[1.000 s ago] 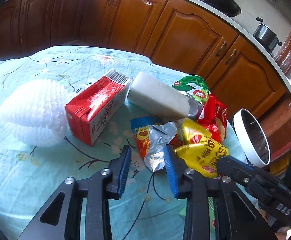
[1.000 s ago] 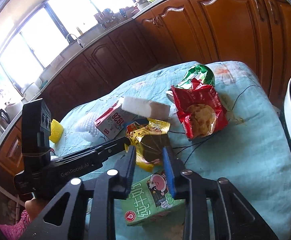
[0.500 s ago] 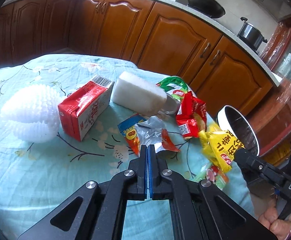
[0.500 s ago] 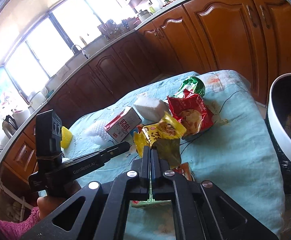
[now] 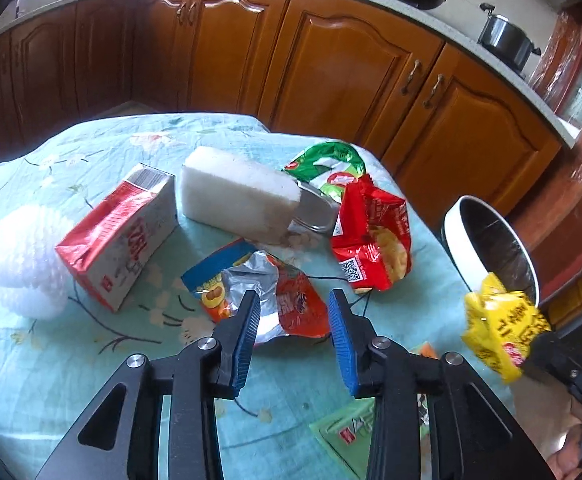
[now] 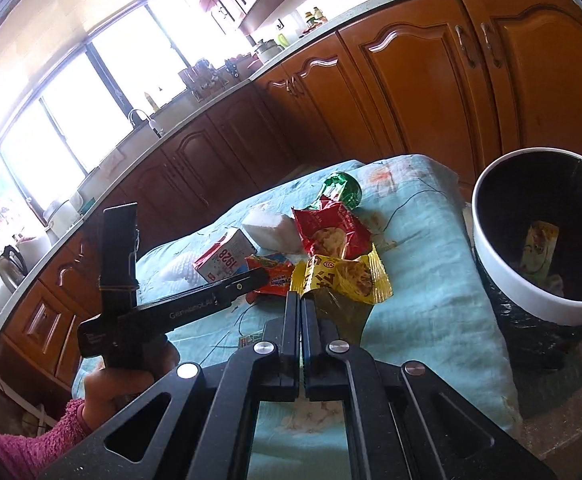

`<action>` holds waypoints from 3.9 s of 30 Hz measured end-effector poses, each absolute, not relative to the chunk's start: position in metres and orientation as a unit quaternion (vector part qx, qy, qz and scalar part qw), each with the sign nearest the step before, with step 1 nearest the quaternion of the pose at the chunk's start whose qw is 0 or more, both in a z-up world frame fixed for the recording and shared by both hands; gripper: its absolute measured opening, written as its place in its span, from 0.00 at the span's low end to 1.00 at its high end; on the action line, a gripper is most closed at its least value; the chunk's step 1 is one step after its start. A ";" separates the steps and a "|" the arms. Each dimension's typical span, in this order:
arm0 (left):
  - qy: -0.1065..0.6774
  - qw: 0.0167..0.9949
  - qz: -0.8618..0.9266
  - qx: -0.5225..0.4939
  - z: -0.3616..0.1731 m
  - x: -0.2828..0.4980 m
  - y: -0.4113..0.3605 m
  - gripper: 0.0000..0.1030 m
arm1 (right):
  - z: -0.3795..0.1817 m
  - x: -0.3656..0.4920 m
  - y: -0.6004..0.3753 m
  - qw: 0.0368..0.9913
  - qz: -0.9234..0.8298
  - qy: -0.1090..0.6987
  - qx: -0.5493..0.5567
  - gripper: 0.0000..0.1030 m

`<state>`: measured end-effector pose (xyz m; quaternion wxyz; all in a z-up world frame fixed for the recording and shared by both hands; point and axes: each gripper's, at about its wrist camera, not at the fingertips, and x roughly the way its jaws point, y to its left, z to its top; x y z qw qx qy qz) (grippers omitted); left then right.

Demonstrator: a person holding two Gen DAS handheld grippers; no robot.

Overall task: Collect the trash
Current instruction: 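Carry both wrappers over the black bin and open both tools to drop them, then move both tools back over the table, left tool toward the white foam net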

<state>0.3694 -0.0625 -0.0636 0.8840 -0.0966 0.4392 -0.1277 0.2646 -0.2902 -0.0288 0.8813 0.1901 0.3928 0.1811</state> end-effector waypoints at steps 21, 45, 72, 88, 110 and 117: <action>0.406 0.873 -0.254 -0.092 -0.022 0.325 -0.135 0.00 | -0.034 0.240 -0.389 0.892 0.107 0.378 0.223 0.00; 0.415 0.851 -0.321 -0.030 -0.026 0.388 -0.269 0.00 | -0.043 0.282 -0.478 0.895 0.048 0.382 0.225 0.00; 0.416 0.865 -0.269 -0.082 -0.040 0.359 -0.225 0.61 | -0.046 0.264 -0.481 0.897 0.036 0.357 0.257 0.89; 0.419 0.878 -0.181 -0.144 -0.044 0.271 -0.094 0.63 | -0.050 0.233 -0.377 0.885 0.099 0.378 0.254 0.90; 0.400 0.895 -0.069 -0.185 -0.038 0.234 0.033 0.66 | -0.065 0.239 -0.233 0.875 0.197 0.428 0.108 0.98; 0.393 0.901 -0.026 -0.183 -0.031 0.247 0.067 0.74 | -0.075 0.251 -0.202 0.873 0.206 0.441 0.009 0.99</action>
